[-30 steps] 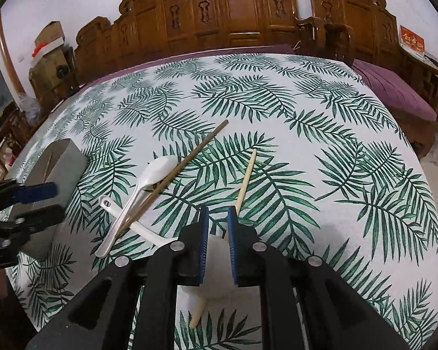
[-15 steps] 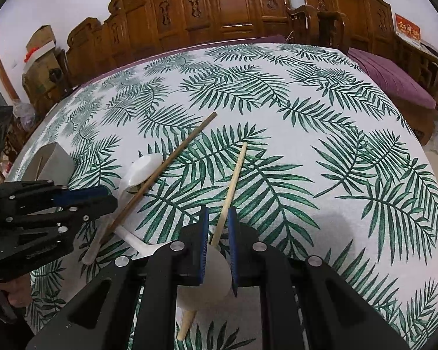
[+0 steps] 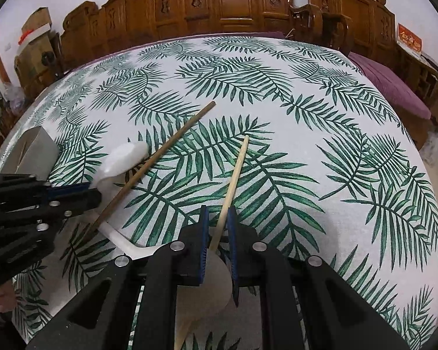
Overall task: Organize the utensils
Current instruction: 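Grasp the white plastic spoon with the left tool while the right tool grasps a light chopstick, then carry the white plastic spoon into the tray and open the left tool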
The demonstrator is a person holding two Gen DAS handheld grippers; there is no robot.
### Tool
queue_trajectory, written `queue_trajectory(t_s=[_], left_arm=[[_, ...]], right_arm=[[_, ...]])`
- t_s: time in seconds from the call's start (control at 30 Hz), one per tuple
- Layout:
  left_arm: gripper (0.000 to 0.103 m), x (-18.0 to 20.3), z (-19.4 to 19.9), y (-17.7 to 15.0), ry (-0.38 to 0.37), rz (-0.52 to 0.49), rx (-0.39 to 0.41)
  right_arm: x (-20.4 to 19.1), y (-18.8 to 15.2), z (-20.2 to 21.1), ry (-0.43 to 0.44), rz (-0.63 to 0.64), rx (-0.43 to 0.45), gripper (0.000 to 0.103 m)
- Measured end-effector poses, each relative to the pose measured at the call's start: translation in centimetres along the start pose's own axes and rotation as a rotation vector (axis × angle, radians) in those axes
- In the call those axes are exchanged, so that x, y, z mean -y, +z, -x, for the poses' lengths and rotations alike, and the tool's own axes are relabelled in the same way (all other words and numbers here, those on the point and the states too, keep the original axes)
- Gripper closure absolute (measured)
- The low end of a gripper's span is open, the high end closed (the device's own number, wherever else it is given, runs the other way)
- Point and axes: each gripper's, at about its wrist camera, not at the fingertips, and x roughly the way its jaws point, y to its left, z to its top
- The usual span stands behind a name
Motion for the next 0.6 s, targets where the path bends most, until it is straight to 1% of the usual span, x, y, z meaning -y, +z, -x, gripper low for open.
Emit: queue_trajectory(t_s=[0.1,0.13,0.17,0.4,0.6], left_arm=[[0.097,-0.1,1.2,-0.4,0.004,0.000,0.018],[0.097,-0.1,1.5,-0.5,0.005,-0.001,0.021],[0.097,-0.1,1.9,-0.7,0.007,-0.003,0.026],[0.097,0.2,5.1,-1.2,0.025,-0.029,0.060],[0.097,0.2,8.1,-1.9,0.032,-0.036,0.088]], right_arm=[[-0.1,0.1,-0.1,-0.012,0.003,0.000,0.089],[-0.2,0.1,-0.1,-0.030,0.011,-0.002,0.094],[-0.2,0.1,-0.1,-0.030,0.014,-0.006,0.095],[0.6,0.1,0.2,-0.020,-0.023,-0.008,0.097],[2.2,0.1,2.0,-0.026,-0.094,0.042,0.097]])
